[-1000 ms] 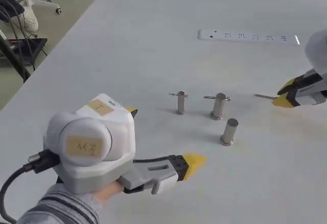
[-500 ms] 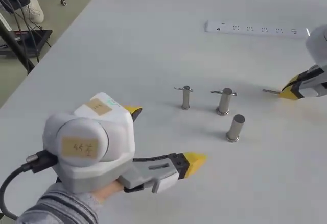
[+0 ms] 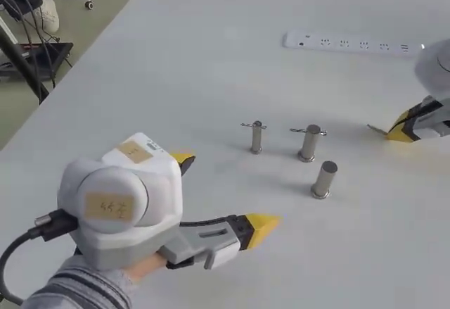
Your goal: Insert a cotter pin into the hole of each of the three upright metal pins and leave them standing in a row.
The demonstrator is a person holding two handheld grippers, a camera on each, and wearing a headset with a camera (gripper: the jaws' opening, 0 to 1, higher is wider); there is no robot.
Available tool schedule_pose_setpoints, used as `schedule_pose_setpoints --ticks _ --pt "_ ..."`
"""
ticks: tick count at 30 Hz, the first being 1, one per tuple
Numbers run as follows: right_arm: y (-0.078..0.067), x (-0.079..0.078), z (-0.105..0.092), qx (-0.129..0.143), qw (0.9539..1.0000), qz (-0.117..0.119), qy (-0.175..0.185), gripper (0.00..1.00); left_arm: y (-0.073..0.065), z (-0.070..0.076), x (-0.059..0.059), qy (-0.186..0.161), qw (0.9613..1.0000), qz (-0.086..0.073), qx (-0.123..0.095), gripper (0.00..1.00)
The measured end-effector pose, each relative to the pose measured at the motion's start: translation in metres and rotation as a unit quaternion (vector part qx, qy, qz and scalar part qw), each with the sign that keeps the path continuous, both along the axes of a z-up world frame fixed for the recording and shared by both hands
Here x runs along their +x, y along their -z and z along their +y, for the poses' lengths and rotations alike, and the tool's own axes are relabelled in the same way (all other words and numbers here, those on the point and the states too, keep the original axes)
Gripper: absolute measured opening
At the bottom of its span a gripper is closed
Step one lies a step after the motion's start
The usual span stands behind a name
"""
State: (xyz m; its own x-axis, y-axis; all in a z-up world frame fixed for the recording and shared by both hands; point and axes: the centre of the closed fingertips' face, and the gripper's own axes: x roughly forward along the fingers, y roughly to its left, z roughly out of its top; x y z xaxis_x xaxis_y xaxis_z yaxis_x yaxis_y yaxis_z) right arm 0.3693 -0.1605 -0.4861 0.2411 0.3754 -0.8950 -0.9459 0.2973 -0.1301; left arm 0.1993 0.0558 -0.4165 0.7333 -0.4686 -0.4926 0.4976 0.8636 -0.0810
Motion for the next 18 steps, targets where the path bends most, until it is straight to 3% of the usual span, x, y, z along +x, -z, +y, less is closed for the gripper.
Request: schedule_pose_setpoints --ticks 9,11,18 --pt "-0.026 -0.02 0.007 0.026 0.9989 -0.039 -0.005 0.0 -0.005 -0.008 -0.004 0.023 0.9997 0.0 0.0 0.75" --pt "-0.035 -0.026 0.015 0.036 0.9973 -0.059 -0.025 0.0 -0.008 -0.011 -0.005 0.03 0.9995 -0.003 -0.001 0.73" --pt "-0.06 -0.055 0.04 0.061 0.9923 -0.085 -0.067 0.0 -0.015 -0.022 -0.005 0.053 0.9985 0.001 -0.015 0.61"
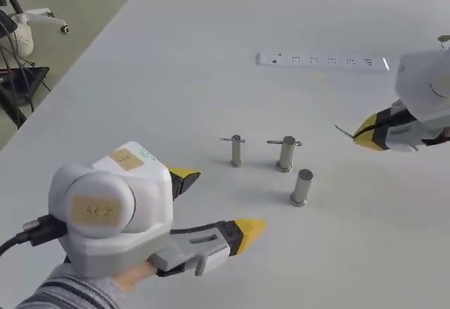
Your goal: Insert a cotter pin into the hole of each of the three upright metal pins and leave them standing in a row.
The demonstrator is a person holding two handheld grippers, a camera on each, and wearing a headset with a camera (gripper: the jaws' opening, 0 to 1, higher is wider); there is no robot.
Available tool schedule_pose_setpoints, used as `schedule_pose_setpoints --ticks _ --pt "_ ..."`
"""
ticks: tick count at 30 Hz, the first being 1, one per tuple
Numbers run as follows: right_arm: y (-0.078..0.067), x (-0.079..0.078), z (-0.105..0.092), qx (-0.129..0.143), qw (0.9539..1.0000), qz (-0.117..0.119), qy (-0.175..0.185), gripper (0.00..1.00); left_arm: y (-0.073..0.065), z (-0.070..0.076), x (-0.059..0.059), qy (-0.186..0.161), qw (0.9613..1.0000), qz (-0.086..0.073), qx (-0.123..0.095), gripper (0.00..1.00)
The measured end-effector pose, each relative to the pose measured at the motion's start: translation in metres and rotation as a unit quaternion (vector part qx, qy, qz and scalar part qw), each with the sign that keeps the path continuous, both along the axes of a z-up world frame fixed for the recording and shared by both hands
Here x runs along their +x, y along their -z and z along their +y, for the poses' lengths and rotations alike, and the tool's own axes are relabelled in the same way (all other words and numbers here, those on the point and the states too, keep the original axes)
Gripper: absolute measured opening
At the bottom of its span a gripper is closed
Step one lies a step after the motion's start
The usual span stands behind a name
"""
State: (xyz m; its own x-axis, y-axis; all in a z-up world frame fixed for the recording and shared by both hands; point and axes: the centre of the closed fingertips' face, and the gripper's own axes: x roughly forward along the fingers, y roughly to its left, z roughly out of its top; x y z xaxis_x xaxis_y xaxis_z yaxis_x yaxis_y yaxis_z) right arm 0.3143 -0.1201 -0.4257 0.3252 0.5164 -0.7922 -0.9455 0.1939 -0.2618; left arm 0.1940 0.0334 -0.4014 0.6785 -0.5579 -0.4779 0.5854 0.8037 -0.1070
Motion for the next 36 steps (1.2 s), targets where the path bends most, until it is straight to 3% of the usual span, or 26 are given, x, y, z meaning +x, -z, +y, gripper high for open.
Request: schedule_pose_setpoints --ticks 10,13,15,18,22,26,31,36 --pt "-0.019 -0.038 0.044 0.026 0.9966 -0.025 -0.075 0.0 -0.014 -0.015 0.003 0.017 0.999 0.01 -0.041 0.49" --pt "-0.022 -0.047 0.055 0.031 0.9947 -0.028 -0.094 0.0 -0.016 -0.019 0.004 0.004 0.9965 0.034 -0.077 0.46" --pt "-0.024 -0.053 0.061 0.033 0.9936 -0.03 -0.104 0.0 -0.017 -0.018 0.006 -0.001 0.9953 0.038 -0.089 0.45" --pt "-0.026 -0.056 0.068 0.042 0.9917 -0.032 -0.117 0.0 -0.021 -0.019 0.006 -0.013 0.992 0.049 -0.116 0.42" --pt "-0.028 -0.071 0.081 0.047 0.9881 -0.038 -0.141 0.0 -0.025 -0.02 0.008 -0.027 0.9862 0.059 -0.152 0.37" --pt "-0.03 -0.084 0.092 0.056 0.9855 -0.038 -0.156 0.0 -0.024 -0.021 0.007 -0.031 0.9833 0.069 -0.165 0.31" --pt "-0.033 -0.097 0.103 0.065 0.9821 -0.037 -0.173 0.0 -0.025 -0.023 0.004 -0.041 0.9757 0.085 -0.198 0.25" --pt "-0.039 -0.108 0.111 0.073 0.9774 -0.043 -0.194 0.0 -0.023 -0.022 0.001 -0.047 0.9718 0.098 -0.209 0.2"
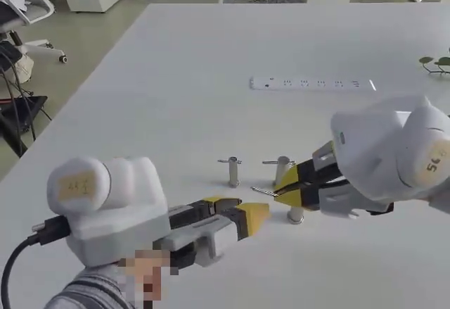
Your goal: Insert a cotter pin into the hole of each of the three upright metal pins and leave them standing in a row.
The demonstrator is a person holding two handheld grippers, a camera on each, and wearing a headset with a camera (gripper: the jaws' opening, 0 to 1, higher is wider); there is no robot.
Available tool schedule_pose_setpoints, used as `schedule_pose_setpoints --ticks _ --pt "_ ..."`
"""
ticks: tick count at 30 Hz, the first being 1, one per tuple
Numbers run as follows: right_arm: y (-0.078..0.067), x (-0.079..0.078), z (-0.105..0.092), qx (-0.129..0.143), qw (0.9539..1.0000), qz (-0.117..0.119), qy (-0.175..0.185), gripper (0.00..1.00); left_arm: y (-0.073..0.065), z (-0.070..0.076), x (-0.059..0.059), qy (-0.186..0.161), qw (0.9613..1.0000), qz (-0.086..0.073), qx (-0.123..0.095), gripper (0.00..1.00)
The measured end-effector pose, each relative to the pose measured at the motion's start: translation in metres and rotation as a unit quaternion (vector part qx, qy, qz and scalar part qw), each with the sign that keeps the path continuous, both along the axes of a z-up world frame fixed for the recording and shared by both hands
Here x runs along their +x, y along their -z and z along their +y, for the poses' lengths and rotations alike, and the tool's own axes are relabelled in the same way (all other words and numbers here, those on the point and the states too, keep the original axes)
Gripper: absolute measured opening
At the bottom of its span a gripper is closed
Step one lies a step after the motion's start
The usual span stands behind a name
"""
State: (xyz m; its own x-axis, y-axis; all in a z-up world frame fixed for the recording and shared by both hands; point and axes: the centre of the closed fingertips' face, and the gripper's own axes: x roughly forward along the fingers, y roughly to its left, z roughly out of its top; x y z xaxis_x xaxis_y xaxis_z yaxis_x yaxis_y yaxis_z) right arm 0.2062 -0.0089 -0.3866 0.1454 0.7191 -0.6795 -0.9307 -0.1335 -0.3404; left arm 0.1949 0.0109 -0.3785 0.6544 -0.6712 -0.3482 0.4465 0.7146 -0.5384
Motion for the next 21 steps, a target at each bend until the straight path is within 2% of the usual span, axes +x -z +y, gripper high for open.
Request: schedule_pose_setpoints --ticks 4,8,13,17,21 --pt "-0.002 -0.007 0.003 0.001 0.9999 -0.001 -0.017 0.0 0.001 -0.002 -0.002 0.002 0.9999 0.01 -0.008 0.15" --pt "-0.003 -0.013 0.005 0.001 0.9995 -0.004 -0.031 0.0 -0.001 -0.005 -0.002 -0.003 0.9994 0.018 -0.029 0.12" --pt "-0.003 -0.017 0.006 0.0 0.9993 -0.007 -0.038 0.0 -0.002 -0.006 -0.004 0.001 0.9993 0.018 -0.032 0.08" --pt "-0.002 -0.022 0.007 -0.003 0.9989 -0.008 -0.046 0.0 -0.006 -0.006 -0.003 -0.004 0.9985 0.018 -0.051 0.04" --pt "-0.003 -0.022 0.007 0.0 0.999 -0.008 -0.044 0.0 -0.005 -0.007 -0.004 -0.005 0.9982 0.02 -0.056 0.01"
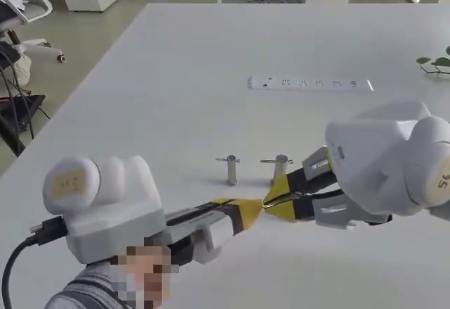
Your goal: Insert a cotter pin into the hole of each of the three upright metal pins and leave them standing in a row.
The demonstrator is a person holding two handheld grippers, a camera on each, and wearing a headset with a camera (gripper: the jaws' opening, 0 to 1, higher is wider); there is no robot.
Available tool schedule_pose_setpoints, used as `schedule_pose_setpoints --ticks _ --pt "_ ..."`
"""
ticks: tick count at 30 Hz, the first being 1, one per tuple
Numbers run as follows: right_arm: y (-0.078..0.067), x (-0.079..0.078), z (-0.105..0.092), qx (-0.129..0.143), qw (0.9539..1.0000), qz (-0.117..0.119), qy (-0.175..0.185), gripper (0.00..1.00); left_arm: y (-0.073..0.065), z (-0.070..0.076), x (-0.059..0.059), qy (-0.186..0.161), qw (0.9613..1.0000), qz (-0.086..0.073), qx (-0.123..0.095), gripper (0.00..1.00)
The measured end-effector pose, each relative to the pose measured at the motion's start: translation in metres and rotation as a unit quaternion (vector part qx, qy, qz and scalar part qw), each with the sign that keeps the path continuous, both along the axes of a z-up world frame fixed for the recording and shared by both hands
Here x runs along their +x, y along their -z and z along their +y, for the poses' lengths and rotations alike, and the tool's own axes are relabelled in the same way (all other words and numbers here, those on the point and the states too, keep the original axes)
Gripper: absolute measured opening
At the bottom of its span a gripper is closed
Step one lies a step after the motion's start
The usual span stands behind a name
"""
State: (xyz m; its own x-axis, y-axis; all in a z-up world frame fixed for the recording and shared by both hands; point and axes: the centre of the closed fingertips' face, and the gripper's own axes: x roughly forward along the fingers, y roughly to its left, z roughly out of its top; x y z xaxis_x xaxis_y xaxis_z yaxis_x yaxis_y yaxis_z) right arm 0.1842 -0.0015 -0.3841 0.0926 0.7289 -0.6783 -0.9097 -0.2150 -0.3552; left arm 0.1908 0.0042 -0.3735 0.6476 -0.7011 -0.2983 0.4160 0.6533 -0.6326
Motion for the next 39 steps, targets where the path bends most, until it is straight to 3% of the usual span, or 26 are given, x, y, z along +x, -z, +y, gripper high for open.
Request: schedule_pose_setpoints --ticks 8,12,16,19,20,21,24,27,28,33,34,36,39 --pt "0.0 -0.001 -0.001 -0.003 0.9999 -0.01 -0.004 0.0 0.003 -0.001 -0.001 -0.002 1.0 0.005 -0.006 0.0" --pt "0.0 -0.001 -0.002 -0.004 0.9999 -0.011 -0.005 0.0 0.003 -0.002 -0.001 0.005 1.0 -0.006 0.004 0.0" --pt "0.003 -0.002 -0.002 -0.002 1.0 0.004 0.004 0.0 0.005 -0.003 -0.002 0.02 0.9994 -0.016 0.023 0.0" --pt "0.009 -0.005 -0.003 0.004 0.9978 0.057 0.033 0.0 0.009 -0.003 -0.004 0.041 0.9969 -0.034 0.058 0.0" --pt "0.01 -0.007 -0.004 0.008 0.9955 0.084 0.043 0.0 0.01 -0.003 -0.004 0.048 0.9956 -0.041 0.07 0.0" --pt "0.01 -0.008 -0.003 0.025 0.9902 0.121 0.067 0.03 0.011 -0.003 -0.005 0.059 0.9933 -0.048 0.086 0.0" --pt "0.011 -0.009 -0.006 0.043 0.9823 0.161 0.086 0.05 0.01 -0.004 -0.009 0.083 0.9882 -0.07 0.108 0.0" --pt "0.011 -0.014 -0.008 0.065 0.9673 0.218 0.113 0.05 0.014 -0.004 -0.016 0.112 0.98 -0.092 0.136 0.0" --pt "0.013 -0.015 -0.009 0.071 0.9617 0.236 0.12 0.05 0.016 -0.004 -0.017 0.114 0.98 -0.091 0.135 0.0" --pt "0.021 -0.025 -0.016 0.079 0.9413 0.3 0.132 0.06 0.019 -0.004 -0.027 0.139 0.9733 -0.111 0.145 0.0" --pt "0.022 -0.027 -0.016 0.086 0.9344 0.316 0.14 0.07 0.02 -0.004 -0.029 0.141 0.9732 -0.111 0.144 0.0" --pt "0.022 -0.028 -0.016 0.094 0.928 0.331 0.143 0.08 0.02 -0.004 -0.031 0.148 0.9722 -0.113 0.142 0.0" --pt "0.025 -0.028 -0.017 0.098 0.9262 0.334 0.144 0.08 0.019 -0.004 -0.033 0.153 0.9715 -0.116 0.139 0.0"
